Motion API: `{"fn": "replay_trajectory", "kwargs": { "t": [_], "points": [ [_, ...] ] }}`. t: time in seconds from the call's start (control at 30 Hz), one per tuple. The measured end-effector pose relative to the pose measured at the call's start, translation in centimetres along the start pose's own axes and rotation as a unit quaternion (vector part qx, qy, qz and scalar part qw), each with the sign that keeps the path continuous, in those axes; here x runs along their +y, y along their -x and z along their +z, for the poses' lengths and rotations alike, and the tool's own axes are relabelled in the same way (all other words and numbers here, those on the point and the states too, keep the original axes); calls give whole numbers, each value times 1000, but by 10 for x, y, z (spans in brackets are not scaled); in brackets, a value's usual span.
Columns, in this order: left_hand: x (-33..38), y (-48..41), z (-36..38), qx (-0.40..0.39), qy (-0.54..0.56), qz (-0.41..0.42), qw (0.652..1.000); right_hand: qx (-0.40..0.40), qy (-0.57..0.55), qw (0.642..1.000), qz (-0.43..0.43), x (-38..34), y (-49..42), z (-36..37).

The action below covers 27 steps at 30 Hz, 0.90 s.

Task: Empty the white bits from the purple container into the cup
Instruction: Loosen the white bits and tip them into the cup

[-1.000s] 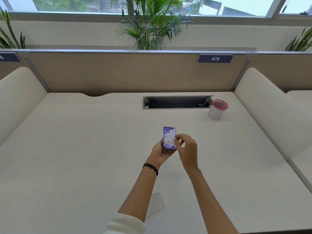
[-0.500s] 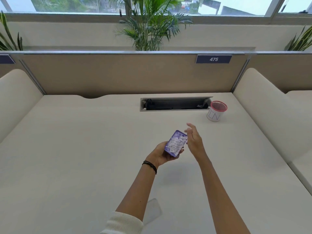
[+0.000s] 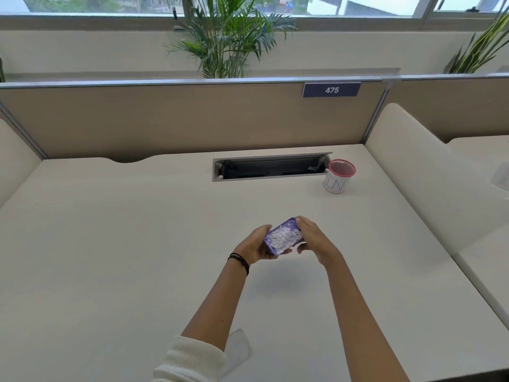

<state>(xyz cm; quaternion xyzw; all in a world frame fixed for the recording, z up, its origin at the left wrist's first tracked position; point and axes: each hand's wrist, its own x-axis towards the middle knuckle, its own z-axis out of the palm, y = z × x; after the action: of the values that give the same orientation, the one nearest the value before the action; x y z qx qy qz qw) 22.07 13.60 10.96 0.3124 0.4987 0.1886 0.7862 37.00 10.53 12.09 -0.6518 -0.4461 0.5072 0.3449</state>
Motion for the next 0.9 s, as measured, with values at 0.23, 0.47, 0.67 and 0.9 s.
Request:
{"fn": "replay_trajectory", "kwargs": {
  "t": [0.23,0.47,0.67,0.9],
  "points": [
    [-1,-19,3,44,13,14,999,-16,-163,986,43,16,-5,-15],
    [5,-32,8,49,36,51,997,-35,-249,965,76,22,-18,-28],
    [9,-44,7,55,-36,86,994,-14,-339,935,98,29,-31,-37],
    [0,-63,-4,136,-111,147,973,3,-424,902,83,43,-48,-58]
  ]
}}
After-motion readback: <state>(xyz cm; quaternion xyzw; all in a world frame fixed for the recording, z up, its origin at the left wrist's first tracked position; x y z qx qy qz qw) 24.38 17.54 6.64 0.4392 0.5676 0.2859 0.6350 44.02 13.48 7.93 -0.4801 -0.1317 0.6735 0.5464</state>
